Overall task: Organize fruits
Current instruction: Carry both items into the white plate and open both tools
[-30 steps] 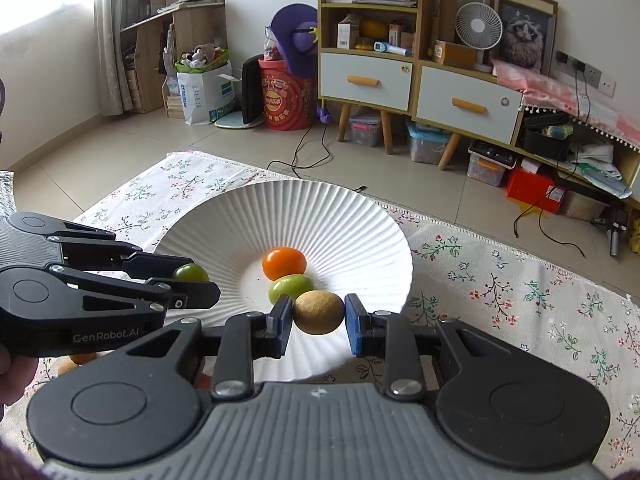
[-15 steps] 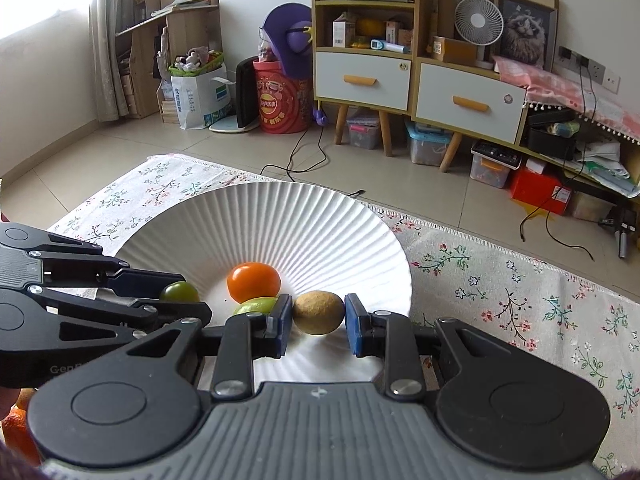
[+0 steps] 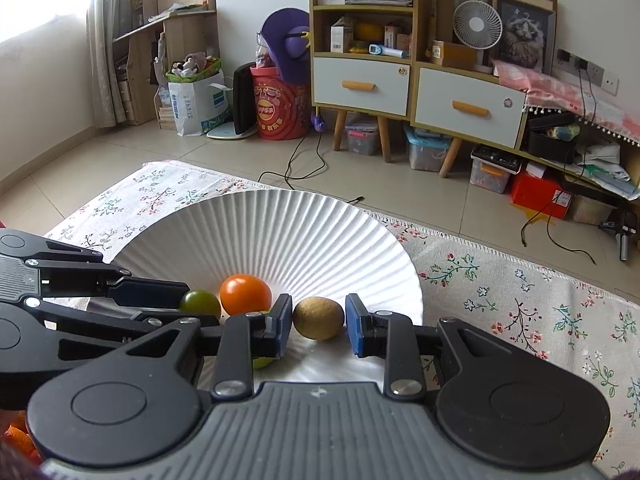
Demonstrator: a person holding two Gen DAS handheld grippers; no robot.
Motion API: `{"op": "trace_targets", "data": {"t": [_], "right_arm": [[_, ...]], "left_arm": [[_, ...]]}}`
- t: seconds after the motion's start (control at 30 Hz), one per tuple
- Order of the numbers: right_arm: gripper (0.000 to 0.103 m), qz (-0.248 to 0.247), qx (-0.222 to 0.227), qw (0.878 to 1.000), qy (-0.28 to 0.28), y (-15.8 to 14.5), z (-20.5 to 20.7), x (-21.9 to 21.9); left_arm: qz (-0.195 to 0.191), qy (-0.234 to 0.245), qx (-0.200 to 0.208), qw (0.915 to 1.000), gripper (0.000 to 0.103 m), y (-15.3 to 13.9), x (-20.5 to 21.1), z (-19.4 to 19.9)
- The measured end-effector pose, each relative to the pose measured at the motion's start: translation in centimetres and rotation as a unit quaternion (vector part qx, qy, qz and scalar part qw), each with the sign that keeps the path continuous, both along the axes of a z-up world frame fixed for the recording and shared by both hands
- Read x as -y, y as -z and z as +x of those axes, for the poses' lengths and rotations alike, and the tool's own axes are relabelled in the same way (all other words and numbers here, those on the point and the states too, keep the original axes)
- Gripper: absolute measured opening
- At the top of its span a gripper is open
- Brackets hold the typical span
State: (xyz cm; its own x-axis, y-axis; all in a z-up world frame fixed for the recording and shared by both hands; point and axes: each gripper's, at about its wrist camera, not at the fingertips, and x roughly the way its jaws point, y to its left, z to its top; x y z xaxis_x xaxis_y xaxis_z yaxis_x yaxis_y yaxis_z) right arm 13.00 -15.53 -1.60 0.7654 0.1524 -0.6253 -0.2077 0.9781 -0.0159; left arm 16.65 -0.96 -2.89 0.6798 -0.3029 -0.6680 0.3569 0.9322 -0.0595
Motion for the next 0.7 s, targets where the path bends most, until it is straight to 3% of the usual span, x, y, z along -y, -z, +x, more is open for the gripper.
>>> {"op": "trace_targets", "data": {"t": [0.37,0.47,0.7], "right_arm": [[0.058,-0.002,0.004,1.000,0.011,-1.7,-1.2,0.4],[0.061,-0.003,0.005,1.000,0.017,-2.5,-1.6,0.4],[0.068,-0.007,0.006,0.999,0.031,-3.6,-3.0,0.4]], "left_arm": [[-0.001,-0.007,0.010,0.9999,0.054,-1.4,-0.9,-0.8],[0.001,-0.006,0.010,0.9999,0.062,-1.9,-1.2,-1.3],[0.005,-0.012,0.001,0.9999,0.069,-2.7,-2.1,-2.4]]}}
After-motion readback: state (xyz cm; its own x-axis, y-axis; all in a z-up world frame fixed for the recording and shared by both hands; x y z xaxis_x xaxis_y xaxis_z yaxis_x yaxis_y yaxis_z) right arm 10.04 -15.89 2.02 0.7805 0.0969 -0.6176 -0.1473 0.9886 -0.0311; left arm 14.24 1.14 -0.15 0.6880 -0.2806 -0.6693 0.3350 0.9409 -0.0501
